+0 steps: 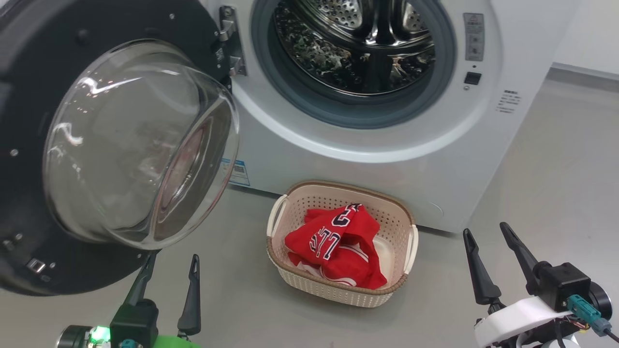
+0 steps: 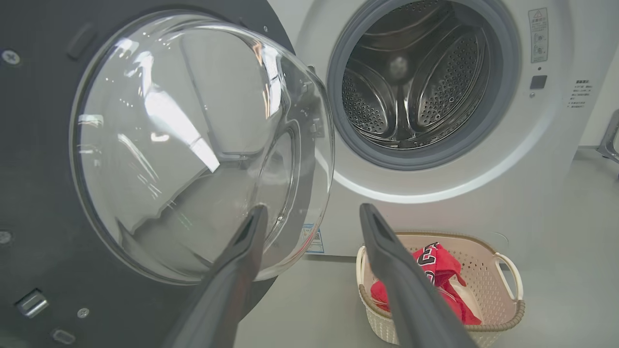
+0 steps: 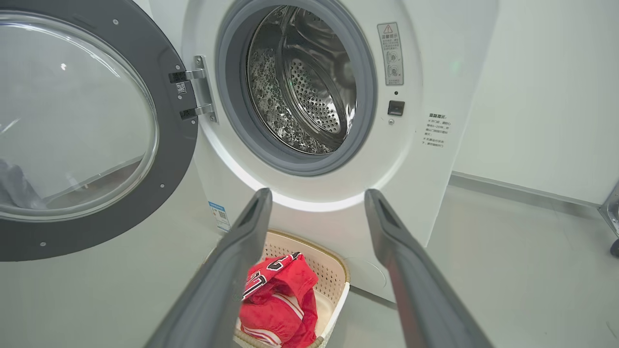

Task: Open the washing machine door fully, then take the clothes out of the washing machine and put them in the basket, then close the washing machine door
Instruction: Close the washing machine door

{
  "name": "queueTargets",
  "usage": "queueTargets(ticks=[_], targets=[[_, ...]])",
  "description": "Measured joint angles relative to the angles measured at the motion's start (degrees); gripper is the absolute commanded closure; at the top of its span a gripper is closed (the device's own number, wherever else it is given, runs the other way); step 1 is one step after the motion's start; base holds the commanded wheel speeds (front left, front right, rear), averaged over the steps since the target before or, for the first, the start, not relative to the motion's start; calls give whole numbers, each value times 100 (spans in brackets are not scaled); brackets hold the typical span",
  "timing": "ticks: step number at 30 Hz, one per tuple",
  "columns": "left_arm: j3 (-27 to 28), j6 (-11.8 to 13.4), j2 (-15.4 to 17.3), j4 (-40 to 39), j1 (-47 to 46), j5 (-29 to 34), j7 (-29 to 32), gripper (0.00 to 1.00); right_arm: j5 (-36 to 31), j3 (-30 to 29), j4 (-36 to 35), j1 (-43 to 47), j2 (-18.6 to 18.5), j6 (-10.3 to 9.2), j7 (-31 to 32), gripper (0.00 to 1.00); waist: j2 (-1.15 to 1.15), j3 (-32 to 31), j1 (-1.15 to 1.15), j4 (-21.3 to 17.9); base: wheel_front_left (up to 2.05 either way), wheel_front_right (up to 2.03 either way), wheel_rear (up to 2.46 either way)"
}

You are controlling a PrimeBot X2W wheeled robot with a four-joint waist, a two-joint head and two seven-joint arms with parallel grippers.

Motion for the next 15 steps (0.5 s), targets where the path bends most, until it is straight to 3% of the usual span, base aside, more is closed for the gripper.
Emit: queueTargets(ticks=[4, 15], targets=[[1, 0, -10, -31, 5, -2, -9, 0, 0, -2, -62, 9, -13, -1, 18, 0, 0, 19, 0, 397, 0, 0, 0], [182, 0, -22, -44, 52, -2, -54, 0, -2, 149, -63, 15, 2, 5, 103, 0, 0, 44, 0, 1039, 0, 0, 0]])
